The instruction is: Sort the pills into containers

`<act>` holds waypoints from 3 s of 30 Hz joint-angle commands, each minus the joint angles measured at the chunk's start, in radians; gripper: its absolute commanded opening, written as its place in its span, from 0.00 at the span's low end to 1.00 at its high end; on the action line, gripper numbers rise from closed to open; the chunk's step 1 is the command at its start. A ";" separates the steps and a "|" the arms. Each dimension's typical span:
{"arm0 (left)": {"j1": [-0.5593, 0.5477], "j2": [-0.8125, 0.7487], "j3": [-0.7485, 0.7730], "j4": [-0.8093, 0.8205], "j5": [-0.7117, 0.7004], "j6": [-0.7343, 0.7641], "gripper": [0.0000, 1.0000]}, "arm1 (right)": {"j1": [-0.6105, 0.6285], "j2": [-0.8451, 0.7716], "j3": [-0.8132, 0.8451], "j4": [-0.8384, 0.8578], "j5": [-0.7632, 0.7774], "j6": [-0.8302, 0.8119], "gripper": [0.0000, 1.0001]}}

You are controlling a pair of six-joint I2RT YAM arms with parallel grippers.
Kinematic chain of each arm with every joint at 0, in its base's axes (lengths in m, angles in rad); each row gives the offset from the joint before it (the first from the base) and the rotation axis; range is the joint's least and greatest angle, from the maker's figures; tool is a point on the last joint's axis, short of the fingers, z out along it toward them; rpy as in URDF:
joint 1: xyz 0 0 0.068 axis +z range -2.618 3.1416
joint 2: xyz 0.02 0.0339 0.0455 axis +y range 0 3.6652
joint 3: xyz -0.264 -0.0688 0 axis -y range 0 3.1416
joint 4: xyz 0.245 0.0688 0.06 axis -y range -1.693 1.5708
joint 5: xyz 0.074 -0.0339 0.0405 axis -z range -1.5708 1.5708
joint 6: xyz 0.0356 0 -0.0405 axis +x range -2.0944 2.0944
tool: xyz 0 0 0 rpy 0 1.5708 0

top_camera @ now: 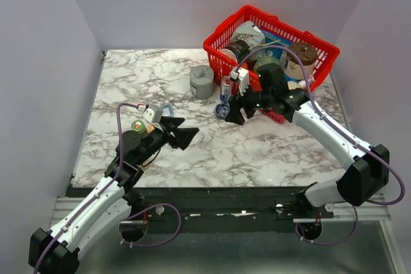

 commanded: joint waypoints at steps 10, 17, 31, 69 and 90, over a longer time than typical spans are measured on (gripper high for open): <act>0.010 -0.008 0.068 -0.295 -0.380 -0.105 0.96 | 0.061 0.220 0.002 0.075 0.566 0.329 0.78; 0.011 -0.101 0.059 -0.346 -0.409 -0.105 0.96 | 0.071 0.371 0.122 0.075 0.779 0.433 0.76; 0.011 -0.221 0.095 -0.449 -0.452 -0.048 0.97 | 0.072 0.486 0.191 0.041 0.822 0.403 0.30; 0.013 -0.189 0.246 -0.674 -0.478 0.077 0.96 | 0.245 0.145 -0.242 0.334 0.522 -0.418 0.51; 0.189 0.152 0.570 -1.177 -0.627 -0.020 0.99 | 0.308 0.357 0.309 -0.020 -0.258 -0.236 0.97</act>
